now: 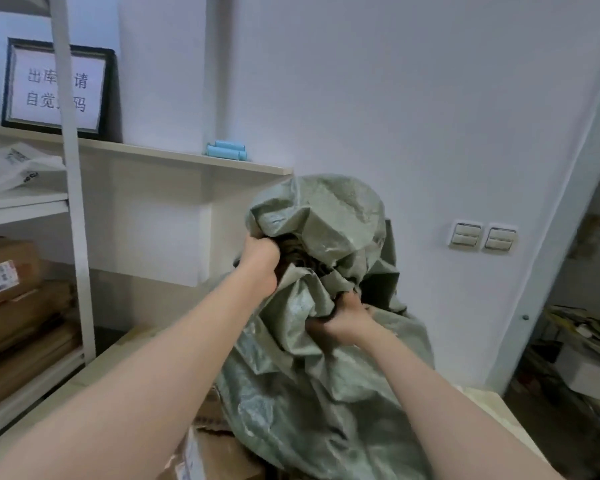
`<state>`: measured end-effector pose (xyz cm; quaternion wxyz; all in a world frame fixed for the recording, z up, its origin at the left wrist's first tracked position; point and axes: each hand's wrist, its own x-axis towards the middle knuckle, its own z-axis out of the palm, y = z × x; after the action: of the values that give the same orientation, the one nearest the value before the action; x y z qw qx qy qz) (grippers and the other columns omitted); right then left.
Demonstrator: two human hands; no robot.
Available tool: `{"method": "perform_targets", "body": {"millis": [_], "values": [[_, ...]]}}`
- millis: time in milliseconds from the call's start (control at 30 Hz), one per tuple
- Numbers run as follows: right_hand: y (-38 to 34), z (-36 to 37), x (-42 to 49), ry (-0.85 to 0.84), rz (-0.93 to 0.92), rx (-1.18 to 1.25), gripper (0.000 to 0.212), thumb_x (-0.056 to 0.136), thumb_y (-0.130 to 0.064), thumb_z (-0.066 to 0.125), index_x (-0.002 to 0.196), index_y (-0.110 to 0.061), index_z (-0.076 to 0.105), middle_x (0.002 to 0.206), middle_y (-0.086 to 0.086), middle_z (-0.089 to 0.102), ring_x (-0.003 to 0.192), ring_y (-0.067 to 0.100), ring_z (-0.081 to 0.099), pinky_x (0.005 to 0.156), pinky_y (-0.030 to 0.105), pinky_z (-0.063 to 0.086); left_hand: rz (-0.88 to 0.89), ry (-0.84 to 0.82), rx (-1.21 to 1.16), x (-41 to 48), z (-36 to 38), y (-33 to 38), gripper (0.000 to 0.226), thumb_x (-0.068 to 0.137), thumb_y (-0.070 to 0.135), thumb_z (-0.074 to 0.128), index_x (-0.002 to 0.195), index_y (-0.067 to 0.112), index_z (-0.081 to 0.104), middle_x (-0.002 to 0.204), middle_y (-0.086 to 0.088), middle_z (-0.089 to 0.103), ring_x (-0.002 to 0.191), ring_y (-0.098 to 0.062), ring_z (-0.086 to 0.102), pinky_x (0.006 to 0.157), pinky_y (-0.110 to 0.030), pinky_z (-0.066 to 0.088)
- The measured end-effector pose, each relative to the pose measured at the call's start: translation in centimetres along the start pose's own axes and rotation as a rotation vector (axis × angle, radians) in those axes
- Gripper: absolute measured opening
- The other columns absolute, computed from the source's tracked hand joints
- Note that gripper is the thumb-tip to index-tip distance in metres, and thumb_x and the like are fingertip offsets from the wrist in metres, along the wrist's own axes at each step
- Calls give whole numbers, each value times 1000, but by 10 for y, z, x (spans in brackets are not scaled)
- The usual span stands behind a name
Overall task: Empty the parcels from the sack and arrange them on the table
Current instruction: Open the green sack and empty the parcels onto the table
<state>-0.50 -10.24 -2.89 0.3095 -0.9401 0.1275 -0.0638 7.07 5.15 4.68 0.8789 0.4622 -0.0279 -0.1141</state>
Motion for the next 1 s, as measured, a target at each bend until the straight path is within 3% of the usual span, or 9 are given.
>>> {"method": "perform_targets", "body": {"millis": [67, 167, 333, 433, 567, 667, 733, 833, 1000], "values": [[-32, 17, 2, 84, -25, 239, 58, 83, -59, 61, 126, -20, 55, 122, 12, 60, 123, 32, 50, 103, 45, 38, -51, -30, -73, 5, -7, 14, 25, 97, 15, 53, 121, 13, 61, 109, -15, 68, 86, -31, 70, 56, -38, 59], [-74, 20, 8, 439, 81, 463, 31, 91, -14, 61, 120, -8, 56, 117, 15, 63, 108, 31, 60, 93, 39, 48, -132, -121, -144, 12, -19, 26, 28, 94, 17, 60, 120, 9, 65, 112, -16, 70, 93, -31, 70, 62, -40, 59], [-92, 3, 14, 805, 167, 357, 12, 95, -19, 45, 93, -21, 57, 92, -1, 60, 89, 19, 56, 78, 28, 41, -62, -278, -27, 26, -47, 41, 77, 82, 40, 74, 145, 21, 34, 133, -14, 58, 108, -33, 65, 84, -52, 56], [-103, -19, 10, 1007, 163, 260, 20, 94, -18, 43, 99, -15, 62, 104, 8, 64, 92, 26, 58, 76, 28, 38, 16, -298, 375, 21, -68, 40, 133, 62, 63, 76, 150, 34, -20, 161, -4, 16, 142, -30, 30, 114, -52, 29], [-135, -47, 17, 1081, 111, 275, 25, 96, -22, 40, 106, -15, 62, 114, 12, 62, 91, 26, 56, 78, 29, 39, 4, -403, 848, 22, -95, 24, 157, 45, 72, 79, 144, 31, -34, 164, -4, -5, 149, -28, 10, 119, -48, 18], [-170, -57, 22, 1023, -43, 143, 24, 94, -27, 46, 109, -17, 62, 115, 13, 63, 102, 33, 60, 82, 31, 44, 17, -495, 947, 19, -93, 10, 166, 34, 77, 81, 147, 29, -31, 164, -6, 0, 149, -26, 9, 119, -46, 22], [-193, -53, 23, 908, -144, 41, 22, 93, -27, 50, 108, -16, 62, 111, 14, 66, 102, 34, 61, 79, 28, 42, 50, -510, 888, 11, -77, 7, 152, 40, 75, 82, 156, 24, -3, 157, -3, 25, 141, -23, 32, 113, -41, 35], [-210, -38, 25, 730, -176, -45, 15, 92, -20, 50, 102, -18, 61, 106, 11, 68, 101, 33, 62, 77, 28, 43, 136, -435, 561, -1, -52, 0, 60, 69, 45, 84, 119, 17, 64, 118, -1, 68, 104, -17, 64, 97, -38, 52], [-185, -27, 24, 182, -194, 74, 68, 81, -31, 71, 141, -23, 41, 138, 1, 53, 126, 21, 51, 105, 37, 44, -156, -13, 154, 11, -47, -24, 42, 82, 35, 74, 113, 8, 65, 109, -10, 71, 99, -28, 67, 95, -42, 53]]}}
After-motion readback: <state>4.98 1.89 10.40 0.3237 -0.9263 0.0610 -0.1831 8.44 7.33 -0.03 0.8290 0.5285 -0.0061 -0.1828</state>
